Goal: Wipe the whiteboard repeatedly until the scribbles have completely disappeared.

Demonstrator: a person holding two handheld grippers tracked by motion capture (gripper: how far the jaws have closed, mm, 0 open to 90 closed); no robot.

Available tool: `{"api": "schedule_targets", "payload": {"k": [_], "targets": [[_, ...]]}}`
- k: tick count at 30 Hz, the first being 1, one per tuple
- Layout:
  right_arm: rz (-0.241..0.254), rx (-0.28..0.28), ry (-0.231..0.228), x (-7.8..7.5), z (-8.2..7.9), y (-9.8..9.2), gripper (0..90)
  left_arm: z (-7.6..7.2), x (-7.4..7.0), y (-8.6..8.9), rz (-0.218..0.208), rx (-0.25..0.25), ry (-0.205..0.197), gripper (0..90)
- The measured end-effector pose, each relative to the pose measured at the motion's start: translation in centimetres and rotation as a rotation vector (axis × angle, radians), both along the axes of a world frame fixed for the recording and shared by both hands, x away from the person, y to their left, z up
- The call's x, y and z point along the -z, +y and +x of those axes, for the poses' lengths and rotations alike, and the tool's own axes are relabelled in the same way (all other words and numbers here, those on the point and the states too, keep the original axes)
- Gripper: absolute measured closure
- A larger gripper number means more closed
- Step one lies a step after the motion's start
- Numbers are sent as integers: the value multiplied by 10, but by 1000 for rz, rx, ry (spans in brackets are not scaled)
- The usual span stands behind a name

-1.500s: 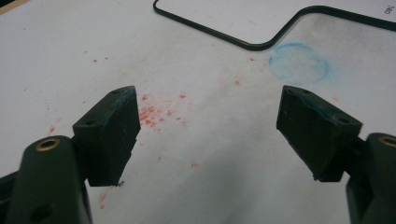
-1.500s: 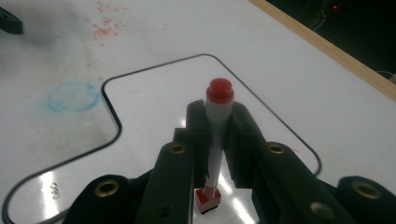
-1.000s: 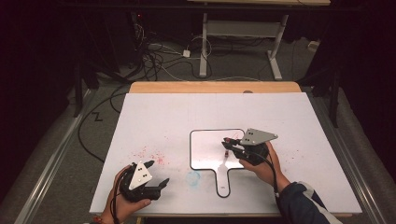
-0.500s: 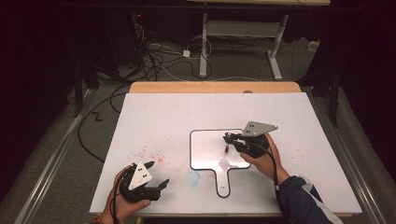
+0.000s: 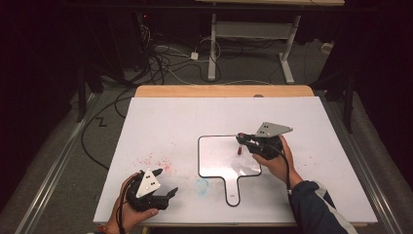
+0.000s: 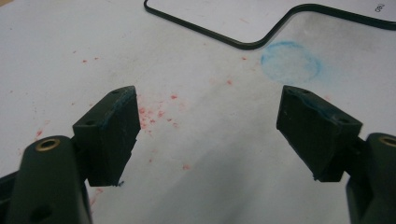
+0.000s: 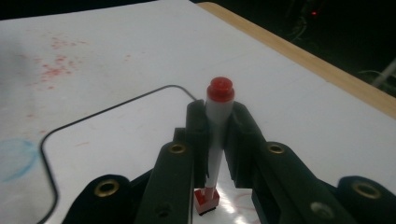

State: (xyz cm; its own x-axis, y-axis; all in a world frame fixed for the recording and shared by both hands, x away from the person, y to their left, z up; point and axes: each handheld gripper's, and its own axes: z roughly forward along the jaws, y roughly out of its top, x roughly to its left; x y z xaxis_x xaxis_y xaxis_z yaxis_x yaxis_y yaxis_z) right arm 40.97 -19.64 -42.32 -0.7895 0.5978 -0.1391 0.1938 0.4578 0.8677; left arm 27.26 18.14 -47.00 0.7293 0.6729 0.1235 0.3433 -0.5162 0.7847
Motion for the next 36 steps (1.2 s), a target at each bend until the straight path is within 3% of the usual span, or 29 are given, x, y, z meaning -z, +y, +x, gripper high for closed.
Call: {"api": "schedule_targets", "payload": {"k": [7,11,14,17,22,24,27,30,36], "targets": [[-58,138,-52,-1,16,-10,812,-1,0,1,-2,2,3,209],[-39,130,-31,-1,20,-13,812,0,1,1,-3,1,4,209],[16,72,26,-1,16,-12,812,0,1,1,-5,1,5,209],[-19,70,-4,-2,14,-7,812,0,1,0,-1,3,5,209],[-84,145,-102,2,22,-6,812,0,0,-1,1,6,4,209],[-93,181,-129,4,26,-8,812,0,0,-2,2,11,3,209],[-54,212,-129,7,32,-14,812,0,1,-1,0,10,7,209],[-29,202,-115,8,32,-15,811,0,1,-1,-1,12,6,209],[10,102,-61,6,23,-3,811,0,1,-2,3,17,7,209]]}}
